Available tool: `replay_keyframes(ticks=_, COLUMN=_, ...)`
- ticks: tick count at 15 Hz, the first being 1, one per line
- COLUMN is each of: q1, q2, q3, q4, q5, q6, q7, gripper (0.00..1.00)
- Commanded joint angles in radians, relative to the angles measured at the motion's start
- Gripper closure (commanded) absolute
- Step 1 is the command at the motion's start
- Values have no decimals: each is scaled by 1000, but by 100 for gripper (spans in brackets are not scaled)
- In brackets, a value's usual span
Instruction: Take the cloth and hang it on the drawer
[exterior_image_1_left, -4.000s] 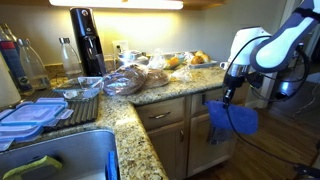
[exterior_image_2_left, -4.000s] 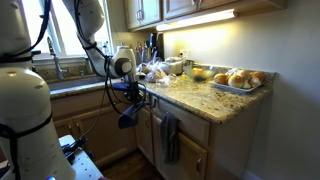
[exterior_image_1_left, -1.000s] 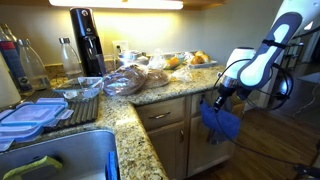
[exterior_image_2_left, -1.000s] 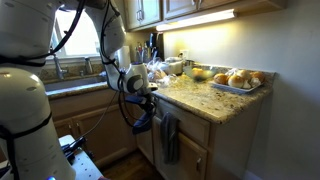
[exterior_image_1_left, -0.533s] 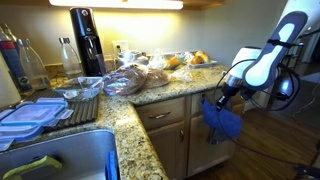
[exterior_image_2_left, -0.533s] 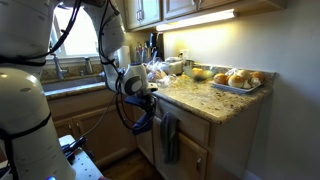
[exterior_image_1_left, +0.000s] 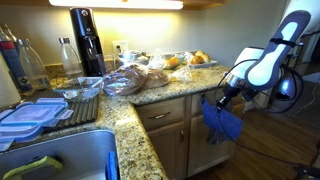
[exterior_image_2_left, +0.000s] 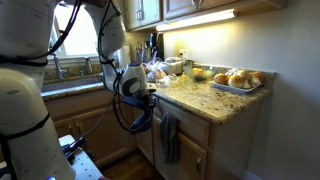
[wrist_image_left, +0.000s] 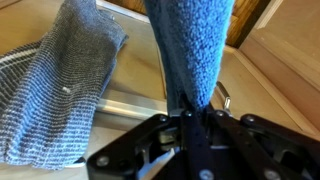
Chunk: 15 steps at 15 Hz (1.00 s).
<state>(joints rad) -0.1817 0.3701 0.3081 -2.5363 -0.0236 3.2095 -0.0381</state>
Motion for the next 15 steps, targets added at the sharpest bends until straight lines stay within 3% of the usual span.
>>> replay_keyframes(ticks=1, q1=-109, q2=-16, q3=97, q4=-58, q5=10, q6=64, q7=0, gripper=94)
replay_keyframes(ticks=6, q1=-205, q2=-25, q3=176, q4=-93, q5=-3, q6=81, q7=3, gripper=94)
replay_keyframes(ticks=15, q1=-310, q2=18, q3=263, q4=-83, q5=-13, q6=76, q7=-7, gripper=94)
